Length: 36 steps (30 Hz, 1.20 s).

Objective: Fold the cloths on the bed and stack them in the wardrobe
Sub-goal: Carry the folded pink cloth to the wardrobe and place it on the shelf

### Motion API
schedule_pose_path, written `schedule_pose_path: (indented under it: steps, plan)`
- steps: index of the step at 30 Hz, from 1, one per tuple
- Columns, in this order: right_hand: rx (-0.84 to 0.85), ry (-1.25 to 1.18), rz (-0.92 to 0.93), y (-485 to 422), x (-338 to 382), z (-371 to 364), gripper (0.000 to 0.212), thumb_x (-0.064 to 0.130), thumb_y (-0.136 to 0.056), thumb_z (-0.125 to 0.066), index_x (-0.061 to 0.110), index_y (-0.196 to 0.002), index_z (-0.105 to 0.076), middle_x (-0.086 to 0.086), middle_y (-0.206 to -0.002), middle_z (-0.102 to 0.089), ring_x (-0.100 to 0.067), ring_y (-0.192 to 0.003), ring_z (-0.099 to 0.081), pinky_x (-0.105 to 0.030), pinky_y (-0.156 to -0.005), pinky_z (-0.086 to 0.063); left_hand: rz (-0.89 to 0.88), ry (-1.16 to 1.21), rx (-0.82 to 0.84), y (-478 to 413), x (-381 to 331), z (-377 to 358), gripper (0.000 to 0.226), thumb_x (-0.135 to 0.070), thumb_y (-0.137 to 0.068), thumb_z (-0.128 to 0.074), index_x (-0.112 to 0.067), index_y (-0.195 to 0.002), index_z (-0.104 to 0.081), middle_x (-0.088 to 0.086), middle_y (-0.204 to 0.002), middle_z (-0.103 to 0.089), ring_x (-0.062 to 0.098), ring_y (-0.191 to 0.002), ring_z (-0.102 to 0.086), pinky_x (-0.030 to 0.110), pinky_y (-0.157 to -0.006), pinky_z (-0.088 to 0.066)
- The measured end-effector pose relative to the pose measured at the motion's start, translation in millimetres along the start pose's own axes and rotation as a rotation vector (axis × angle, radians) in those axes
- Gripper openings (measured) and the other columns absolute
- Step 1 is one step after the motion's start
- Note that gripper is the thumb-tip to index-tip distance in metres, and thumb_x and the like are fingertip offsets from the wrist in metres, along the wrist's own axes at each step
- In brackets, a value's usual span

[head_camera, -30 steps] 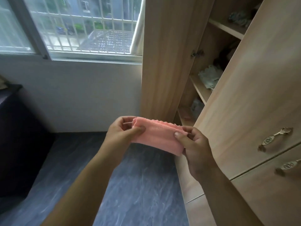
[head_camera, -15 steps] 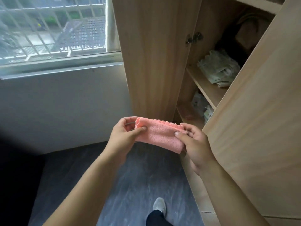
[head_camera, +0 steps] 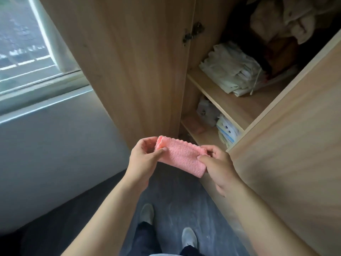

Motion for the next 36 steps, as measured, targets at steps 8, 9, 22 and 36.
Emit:
schedule_pose_path:
  steps: [8,9,22,36]
  plan:
    - [-0.201,0.046,-0.143,-45,5,-33,0.033,0.006,-0.089,-0.061,0.03,-0.112,-0.059,0.009,-0.11,-0.065,-0.011,-0.106,-0.062,-0.034,-0.093,-0.055,0.089,-0.126,0.219,-110,-2,-4,0.036,-0.021,-0.072,-0.082,-0.026,-0.107,-0.074,0.0,-0.106,-0.08,0.023,-0.107,-0.074,0.05,-0.101,-0.057]
    - [-0.227,0.063,-0.158,-51,2,-33,0.034,0.006,-0.089,-0.06,0.031,-0.111,-0.058,0.009,-0.11,-0.065,-0.011,-0.106,-0.062,-0.031,-0.09,-0.054,0.098,-0.153,0.244,-121,-2,-10,0.037,-0.022,-0.071,-0.082,-0.026,-0.107,-0.075,0.0,-0.106,-0.08,0.023,-0.106,-0.075,0.05,-0.101,-0.057]
    - [-0.397,0.118,-0.339,-136,-31,-11,0.023,0.009,-0.084,-0.062,0.027,-0.099,-0.062,0.007,-0.096,-0.066,-0.014,-0.092,-0.062,-0.027,-0.071,-0.048,0.148,-0.283,0.39,-207,14,-104,0.03,-0.04,-0.069,-0.086,-0.033,-0.098,-0.081,0.0,-0.101,-0.081,0.023,-0.104,-0.075,0.047,-0.101,-0.057]
    - [-0.573,0.076,-0.456,-214,-77,-24,0.026,0.002,-0.086,-0.06,0.028,-0.089,-0.06,0.005,-0.095,-0.066,-0.017,-0.091,-0.064,-0.026,-0.07,-0.048,0.328,-0.123,0.579,-296,87,-151,0.048,0.0,-0.082,-0.076,-0.008,-0.126,-0.063,0.016,-0.118,-0.073,0.031,-0.109,-0.072,0.04,-0.092,-0.06]
Point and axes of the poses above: each hand's wrist, its own y-axis away from the middle knuckle, its own z-axis out of the back of the hand, x = y × z, the point moved 1 cm from there along -y, towards the middle knuckle
